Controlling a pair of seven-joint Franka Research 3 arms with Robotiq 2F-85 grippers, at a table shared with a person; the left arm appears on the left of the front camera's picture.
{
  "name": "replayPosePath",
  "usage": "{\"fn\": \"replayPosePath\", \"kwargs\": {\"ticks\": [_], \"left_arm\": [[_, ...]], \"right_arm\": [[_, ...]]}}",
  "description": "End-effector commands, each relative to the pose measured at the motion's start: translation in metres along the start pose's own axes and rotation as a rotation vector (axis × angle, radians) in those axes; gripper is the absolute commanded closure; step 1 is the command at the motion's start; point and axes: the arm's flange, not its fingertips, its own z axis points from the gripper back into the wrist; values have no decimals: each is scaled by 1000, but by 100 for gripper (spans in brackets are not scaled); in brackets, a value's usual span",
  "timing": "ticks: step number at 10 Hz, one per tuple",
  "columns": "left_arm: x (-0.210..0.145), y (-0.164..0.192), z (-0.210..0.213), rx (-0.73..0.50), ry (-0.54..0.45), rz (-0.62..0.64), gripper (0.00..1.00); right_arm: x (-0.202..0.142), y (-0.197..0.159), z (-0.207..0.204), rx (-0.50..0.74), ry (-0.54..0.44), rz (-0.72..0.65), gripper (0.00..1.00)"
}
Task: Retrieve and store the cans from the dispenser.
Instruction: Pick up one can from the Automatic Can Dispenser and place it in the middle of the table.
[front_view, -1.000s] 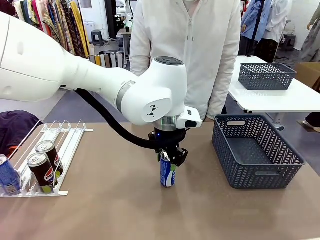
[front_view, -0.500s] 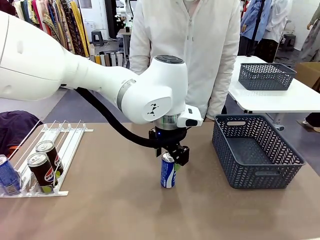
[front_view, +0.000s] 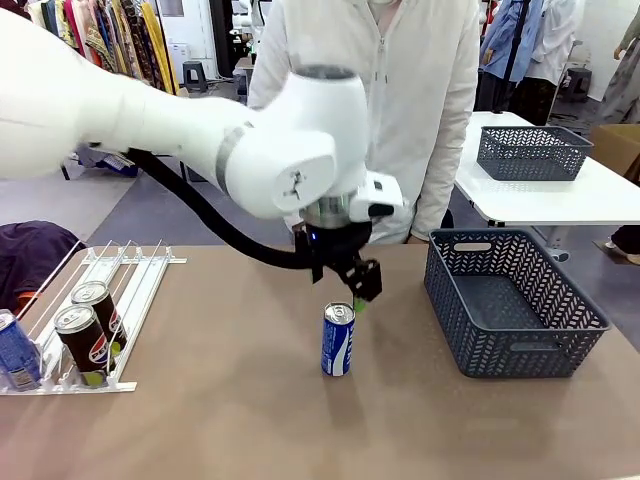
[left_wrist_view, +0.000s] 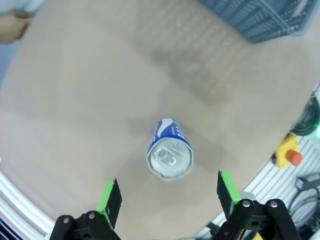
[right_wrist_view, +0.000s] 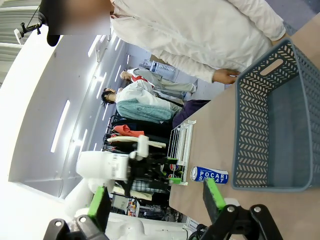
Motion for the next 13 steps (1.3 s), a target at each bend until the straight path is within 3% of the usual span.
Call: {"fn": "replayPosePath", "kwargs": {"ticks": [1, 4, 6, 8, 11, 13], "left_arm": [[-43, 34, 50, -130, -58, 6, 0], [-115, 135, 121, -393, -248, 166, 0], [-193, 216, 151, -544, -427, 324, 0], [-287, 292, 151, -659, -569, 537, 0], [-413, 337, 108, -828, -789, 749, 0], [-451, 341, 78, -896, -837, 793, 0]], "right_arm": [[3, 3, 0, 19, -12, 10, 0], [3, 3, 0, 19, -12, 10, 0], [3, 3, 0, 19, -12, 10, 0], [3, 3, 0, 19, -12, 10, 0], [3, 3, 0, 19, -12, 10, 0], [3, 3, 0, 19, -12, 10, 0]]}}
